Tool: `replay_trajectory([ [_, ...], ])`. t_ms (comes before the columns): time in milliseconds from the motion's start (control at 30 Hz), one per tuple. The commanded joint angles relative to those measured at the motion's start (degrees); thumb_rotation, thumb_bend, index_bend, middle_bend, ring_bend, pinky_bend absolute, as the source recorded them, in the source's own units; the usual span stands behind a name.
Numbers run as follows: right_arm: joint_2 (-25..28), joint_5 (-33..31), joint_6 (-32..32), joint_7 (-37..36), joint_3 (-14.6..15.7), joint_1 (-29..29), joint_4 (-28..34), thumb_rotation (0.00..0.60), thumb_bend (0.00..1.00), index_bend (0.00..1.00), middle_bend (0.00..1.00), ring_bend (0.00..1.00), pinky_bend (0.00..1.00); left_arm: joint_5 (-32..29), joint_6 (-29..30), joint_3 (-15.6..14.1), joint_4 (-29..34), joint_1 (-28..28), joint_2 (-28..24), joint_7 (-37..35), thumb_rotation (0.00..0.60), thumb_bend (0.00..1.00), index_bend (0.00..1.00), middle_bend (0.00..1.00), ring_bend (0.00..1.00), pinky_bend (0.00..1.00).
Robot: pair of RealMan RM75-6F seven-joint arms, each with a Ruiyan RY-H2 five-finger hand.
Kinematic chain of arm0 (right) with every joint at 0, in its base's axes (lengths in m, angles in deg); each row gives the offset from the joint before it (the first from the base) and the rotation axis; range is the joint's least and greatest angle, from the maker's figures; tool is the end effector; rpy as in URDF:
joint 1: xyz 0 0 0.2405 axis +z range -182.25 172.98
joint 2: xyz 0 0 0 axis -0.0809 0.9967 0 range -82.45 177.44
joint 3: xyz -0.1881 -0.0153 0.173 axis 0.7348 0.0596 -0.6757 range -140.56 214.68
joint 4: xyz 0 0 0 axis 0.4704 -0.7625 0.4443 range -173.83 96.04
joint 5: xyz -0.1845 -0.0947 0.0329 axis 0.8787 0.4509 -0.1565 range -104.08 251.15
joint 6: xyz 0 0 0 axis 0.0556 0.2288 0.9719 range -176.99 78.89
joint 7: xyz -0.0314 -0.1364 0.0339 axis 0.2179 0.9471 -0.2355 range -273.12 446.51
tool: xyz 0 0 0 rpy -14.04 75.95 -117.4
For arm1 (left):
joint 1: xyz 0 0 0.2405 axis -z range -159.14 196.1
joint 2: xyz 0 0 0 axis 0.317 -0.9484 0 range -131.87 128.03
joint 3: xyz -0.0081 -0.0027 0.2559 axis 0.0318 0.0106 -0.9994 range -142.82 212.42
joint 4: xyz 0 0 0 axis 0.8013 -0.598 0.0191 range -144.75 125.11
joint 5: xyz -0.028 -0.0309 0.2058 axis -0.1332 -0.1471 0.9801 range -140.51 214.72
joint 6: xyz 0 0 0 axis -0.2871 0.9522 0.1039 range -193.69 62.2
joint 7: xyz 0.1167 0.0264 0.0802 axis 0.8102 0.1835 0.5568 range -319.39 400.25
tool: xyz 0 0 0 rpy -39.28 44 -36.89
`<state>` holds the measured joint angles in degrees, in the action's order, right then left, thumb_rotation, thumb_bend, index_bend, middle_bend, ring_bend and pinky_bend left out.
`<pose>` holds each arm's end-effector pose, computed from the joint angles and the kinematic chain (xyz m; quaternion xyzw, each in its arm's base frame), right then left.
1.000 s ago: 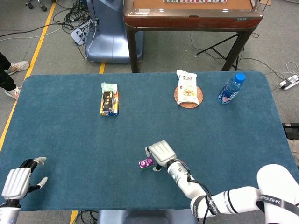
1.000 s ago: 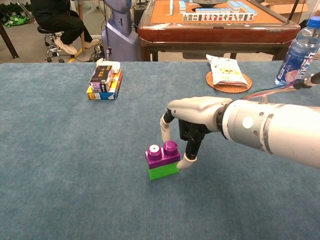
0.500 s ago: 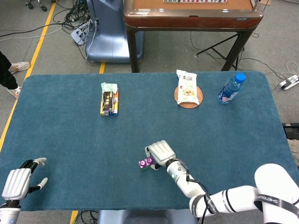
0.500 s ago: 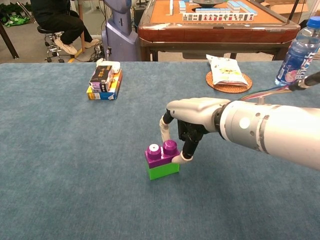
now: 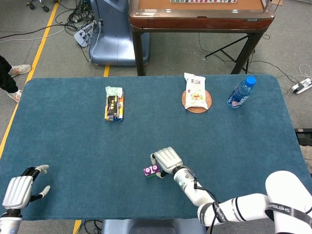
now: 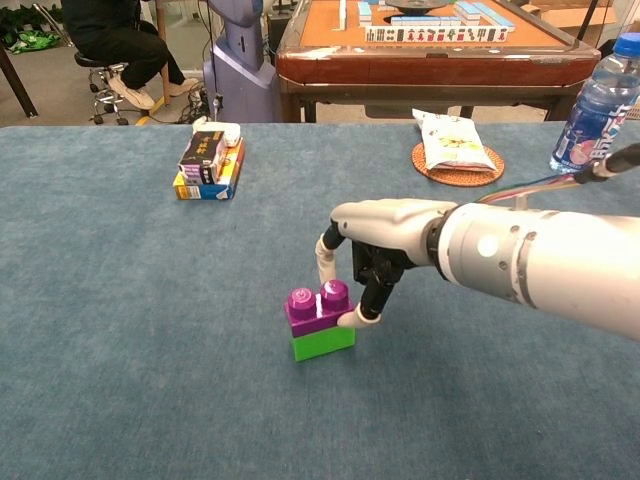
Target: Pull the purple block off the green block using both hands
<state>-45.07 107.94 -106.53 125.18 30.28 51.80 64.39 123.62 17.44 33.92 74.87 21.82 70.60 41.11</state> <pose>-0.0649 -0.2859 -0.0645 0.7945 -0.4380 0.2804 0.3135 -0.3322 0.1589 0.1094 -0.6106 -0.4212 -0.3534 0.5699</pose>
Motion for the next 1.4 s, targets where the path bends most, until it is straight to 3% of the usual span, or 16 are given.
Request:
replay_trajectory([
  [33, 1.6, 2.1, 0.6, -2.2, -0.3, -0.8, 1.3, 0.600, 0.39, 0.57, 1.00, 1.00, 1.00, 0.2, 0.1, 0.3, 0.3, 0.2, 0.0, -0.1, 0.600, 0.25, 0.32, 0.36, 0.29, 0.59],
  [167, 4.4, 5.4, 0.1, -5.1, -0.8, -2.2, 3.7, 0.600, 0.40, 0.58, 1.00, 1.00, 1.00, 0.5, 0.4, 1.1, 1.5, 0.8, 0.0, -0.6, 0.600, 0.25, 0.30, 0.36, 0.34, 0.63],
  [400, 10.4, 11.4, -2.6, -10.6, -2.5, -5.4, 8.3, 0.600, 0.41, 0.59, 1.00, 1.00, 1.00, 0.9, -1.5, 3.3, 7.2, 3.9, -0.4, -2.0, 0.600, 0.23, 0.26, 0.40, 0.54, 0.81],
  [667, 16.9, 17.2, -4.3, -17.0, -4.8, -8.7, 12.6, 0.600, 0.41, 0.60, 1.00, 1.00, 1.00, -3.2, -8.8, 8.2, 17.3, 10.5, 0.0, -4.1, 0.600, 0.16, 0.28, 0.73, 0.77, 0.99],
  [933, 20.8, 18.6, -4.4, -20.0, -7.4, -9.4, 15.4, 0.600, 0.41, 0.60, 1.00, 1.00, 1.00, -11.4, -16.8, 14.3, 24.3, 17.9, 1.9, -4.3, 0.600, 0.13, 0.32, 0.98, 0.99, 1.00],
  [1233, 21.1, 16.7, -3.0, -22.1, -10.3, -7.8, 14.1, 0.600, 0.41, 0.60, 1.00, 1.00, 1.00, -23.3, -24.2, 20.5, 28.7, 24.4, 3.3, -10.7, 0.600, 0.11, 0.35, 1.00, 1.00, 1.00],
  [1400, 19.8, 16.6, -2.6, -22.6, -10.7, -7.0, 12.4, 0.600, 0.41, 0.61, 1.00, 1.00, 1.00, -28.7, -25.9, 22.3, 30.6, 26.4, 4.5, -13.2, 0.600, 0.11, 0.35, 1.00, 1.00, 1.00],
])
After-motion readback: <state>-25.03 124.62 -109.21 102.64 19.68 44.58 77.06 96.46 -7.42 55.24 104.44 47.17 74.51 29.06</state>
